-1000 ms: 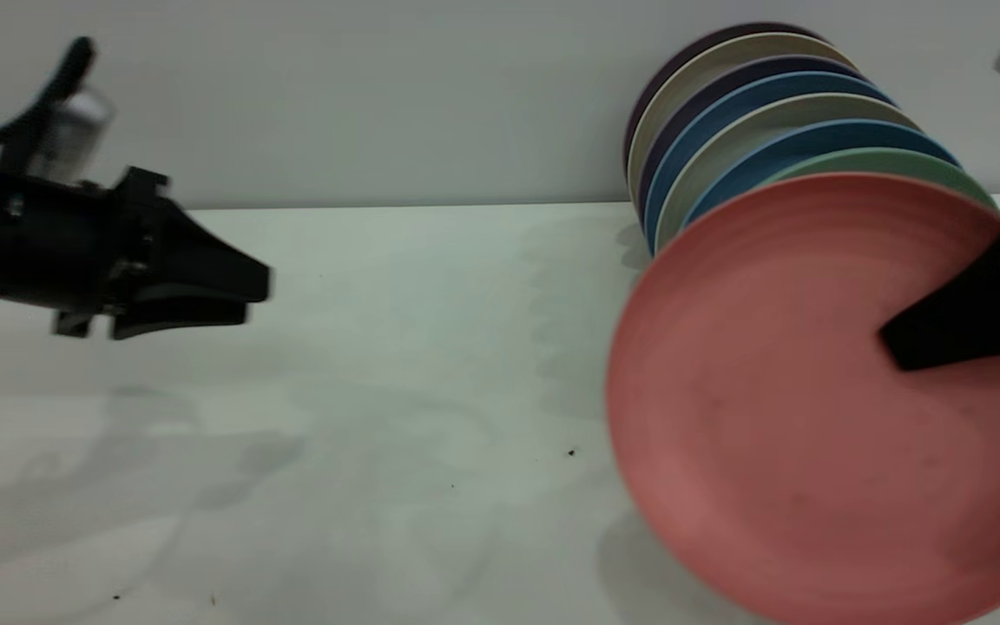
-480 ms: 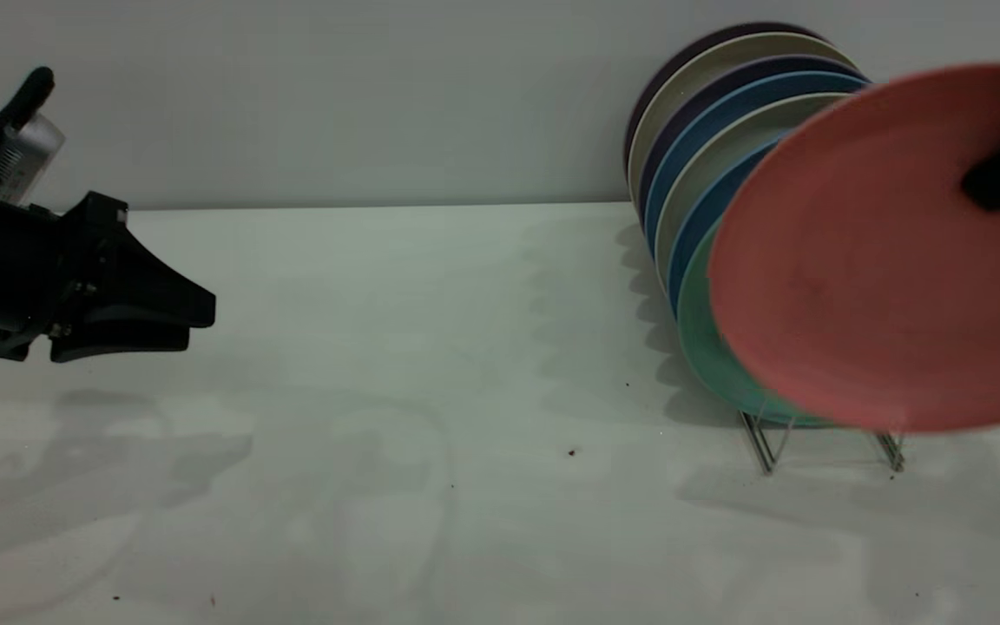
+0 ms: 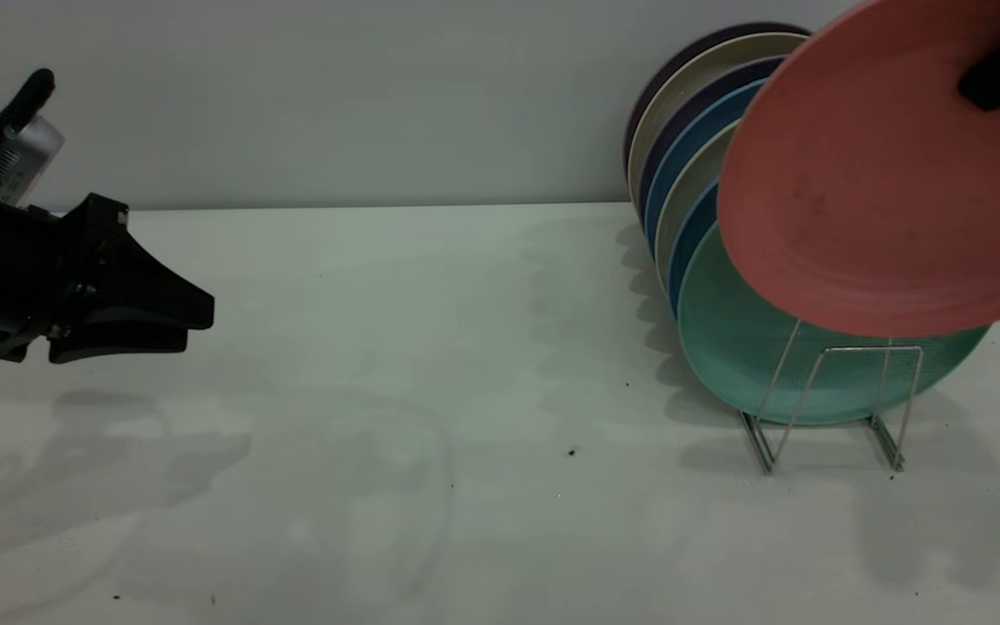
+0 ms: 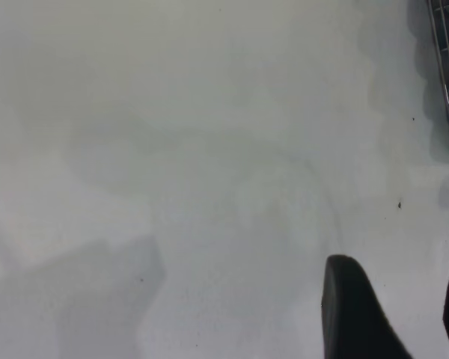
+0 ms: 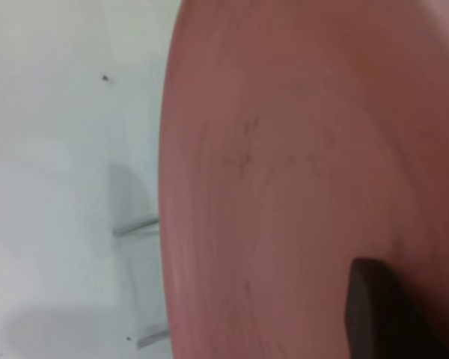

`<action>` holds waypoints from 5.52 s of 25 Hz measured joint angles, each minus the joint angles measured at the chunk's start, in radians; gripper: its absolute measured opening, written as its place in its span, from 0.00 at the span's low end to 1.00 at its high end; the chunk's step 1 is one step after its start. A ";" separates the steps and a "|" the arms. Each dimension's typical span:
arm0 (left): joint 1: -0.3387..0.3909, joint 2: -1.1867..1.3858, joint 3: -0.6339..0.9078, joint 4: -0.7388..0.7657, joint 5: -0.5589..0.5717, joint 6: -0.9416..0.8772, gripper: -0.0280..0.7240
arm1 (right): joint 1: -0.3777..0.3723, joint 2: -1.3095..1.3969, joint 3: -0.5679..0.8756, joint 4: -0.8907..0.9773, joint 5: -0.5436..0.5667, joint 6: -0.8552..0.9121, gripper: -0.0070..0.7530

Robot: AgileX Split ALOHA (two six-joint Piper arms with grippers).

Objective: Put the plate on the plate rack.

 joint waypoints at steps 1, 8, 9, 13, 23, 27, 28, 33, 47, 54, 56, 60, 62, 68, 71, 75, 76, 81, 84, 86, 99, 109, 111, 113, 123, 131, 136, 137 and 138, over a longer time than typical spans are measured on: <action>0.000 0.000 0.000 0.000 -0.001 0.000 0.49 | 0.004 0.011 -0.013 -0.012 0.001 0.000 0.18; 0.000 0.000 0.000 0.000 -0.003 0.000 0.49 | 0.025 0.085 -0.058 -0.058 0.003 0.000 0.18; 0.000 0.000 0.000 0.000 -0.004 0.000 0.49 | 0.025 0.096 -0.061 -0.059 0.003 0.000 0.18; 0.000 0.000 0.000 0.002 -0.005 0.000 0.49 | 0.025 0.119 -0.068 -0.076 0.006 0.000 0.18; 0.000 0.000 0.000 0.002 -0.027 0.000 0.49 | 0.025 0.103 -0.068 -0.105 -0.009 0.000 0.18; 0.000 0.000 0.000 0.002 -0.032 0.000 0.49 | 0.025 0.084 -0.072 -0.101 -0.006 0.000 0.18; 0.000 0.000 0.000 0.002 -0.032 0.000 0.49 | 0.025 0.084 -0.072 -0.096 -0.005 0.000 0.18; 0.000 0.000 0.000 0.002 -0.032 -0.001 0.49 | 0.025 0.084 -0.091 -0.089 0.015 0.000 0.18; 0.000 0.000 0.000 0.002 -0.032 -0.001 0.49 | 0.041 0.123 -0.134 -0.091 -0.015 0.000 0.18; 0.000 0.000 0.000 0.002 -0.032 -0.001 0.49 | 0.073 0.140 -0.134 -0.098 -0.071 0.000 0.18; 0.000 0.000 0.000 0.002 -0.032 -0.001 0.49 | 0.073 0.158 -0.134 -0.101 -0.069 0.000 0.18; 0.000 0.000 0.000 0.002 -0.032 -0.001 0.49 | 0.073 0.179 -0.134 -0.100 -0.057 0.000 0.18; 0.000 0.000 0.000 0.002 -0.032 -0.001 0.49 | 0.073 0.186 -0.134 -0.097 -0.045 0.000 0.18; 0.000 0.000 0.000 0.002 -0.032 -0.001 0.49 | 0.073 0.200 -0.140 -0.097 -0.026 0.000 0.19; 0.000 0.000 0.000 0.002 -0.032 -0.001 0.49 | 0.073 0.211 -0.141 -0.096 -0.023 0.000 0.22; 0.000 0.000 0.000 0.002 -0.032 -0.001 0.49 | 0.073 0.236 -0.141 -0.096 0.000 0.000 0.29; 0.000 0.000 0.000 0.002 -0.032 -0.001 0.49 | 0.073 0.239 -0.141 -0.095 0.006 0.000 0.30; 0.000 0.000 0.000 0.002 -0.032 -0.001 0.49 | 0.073 0.240 -0.142 -0.092 0.032 0.000 0.34; 0.000 0.000 0.000 0.002 -0.032 -0.001 0.49 | 0.073 0.238 -0.142 -0.092 0.063 0.017 0.34; 0.000 -0.001 0.000 0.010 -0.034 -0.006 0.49 | 0.073 0.228 -0.142 -0.094 0.074 0.107 0.34; 0.000 -0.335 0.000 0.766 -0.198 -0.687 0.49 | 0.065 0.099 -0.142 -0.347 0.235 1.579 0.34; 0.000 -0.757 0.005 1.290 0.094 -1.180 0.49 | 0.065 -0.122 -0.142 -0.637 0.468 1.731 0.36; 0.000 -0.899 0.005 1.294 0.133 -1.176 0.49 | 0.065 -0.226 -0.128 -0.642 0.494 1.734 0.40; 0.000 -1.030 0.005 1.296 0.185 -1.174 0.49 | 0.065 -0.353 -0.098 -0.640 0.508 1.742 0.45; 0.000 -1.524 0.009 1.297 0.412 -1.204 0.53 | 0.065 -0.916 0.099 -0.626 0.587 1.793 0.50; 0.000 -1.739 0.177 1.295 0.464 -1.237 0.66 | 0.065 -1.154 0.232 -0.628 0.587 1.805 0.50; -0.053 -1.873 0.294 1.298 0.455 -1.237 0.67 | 0.065 -1.265 0.371 -0.684 0.580 1.792 0.50; -0.064 -1.893 0.308 1.300 0.455 -1.237 0.67 | 0.065 -1.279 0.402 -0.691 0.570 1.788 0.50; -0.076 -1.916 0.315 1.300 0.460 -1.237 0.67 | 0.065 -1.292 0.426 -0.695 0.554 1.782 0.50</action>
